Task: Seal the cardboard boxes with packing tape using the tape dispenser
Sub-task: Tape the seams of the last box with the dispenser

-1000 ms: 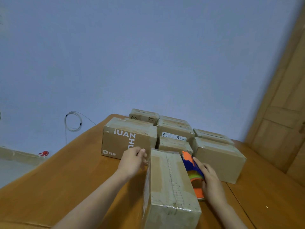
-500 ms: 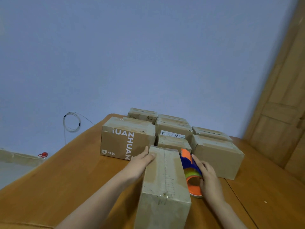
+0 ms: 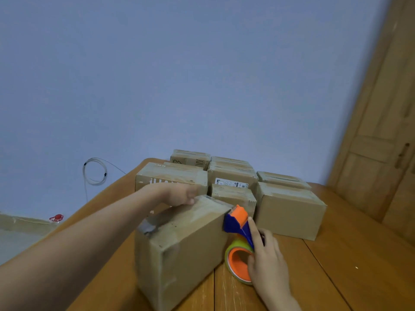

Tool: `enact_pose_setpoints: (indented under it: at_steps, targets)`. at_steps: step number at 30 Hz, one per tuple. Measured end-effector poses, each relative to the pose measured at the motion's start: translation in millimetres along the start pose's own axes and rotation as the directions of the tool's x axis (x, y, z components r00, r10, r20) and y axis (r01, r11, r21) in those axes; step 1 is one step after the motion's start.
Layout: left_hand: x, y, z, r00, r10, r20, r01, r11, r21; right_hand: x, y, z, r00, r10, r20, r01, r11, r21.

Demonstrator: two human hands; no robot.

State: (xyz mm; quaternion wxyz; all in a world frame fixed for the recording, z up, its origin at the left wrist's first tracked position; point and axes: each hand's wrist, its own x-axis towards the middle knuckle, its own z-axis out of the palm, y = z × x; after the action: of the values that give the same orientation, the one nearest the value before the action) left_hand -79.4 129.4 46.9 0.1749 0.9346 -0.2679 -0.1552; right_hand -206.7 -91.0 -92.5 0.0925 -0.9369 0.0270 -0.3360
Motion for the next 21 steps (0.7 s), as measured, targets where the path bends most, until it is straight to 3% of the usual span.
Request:
enact_pose_setpoints:
  at_steps: [4,10,17,21]
  targets:
    - [6,23,8,0.995,-0.020,-0.099,0.034,0.988,0.148,-12,-16,1,0.998,0.054,0.031,-0.056,0.996,0.069]
    - [-6,67,31,0.994,-0.068,-0.085,0.072,0.996,0.056,-16,-14,-4,0.997,0.064,0.053,-0.071,0.988,0.140]
    - [-15,66,70,0.955,-0.132,-0.266,0.166,0.980,0.107,-18,-11,-12,0.994,0.033,0.108,-0.053,0.982,0.180]
    - [-16,58,76,0.950,-0.086,-0.299,0.130,0.983,0.132,-20,-11,-19,0.989,0.029,0.145,-0.045,0.993,0.108]
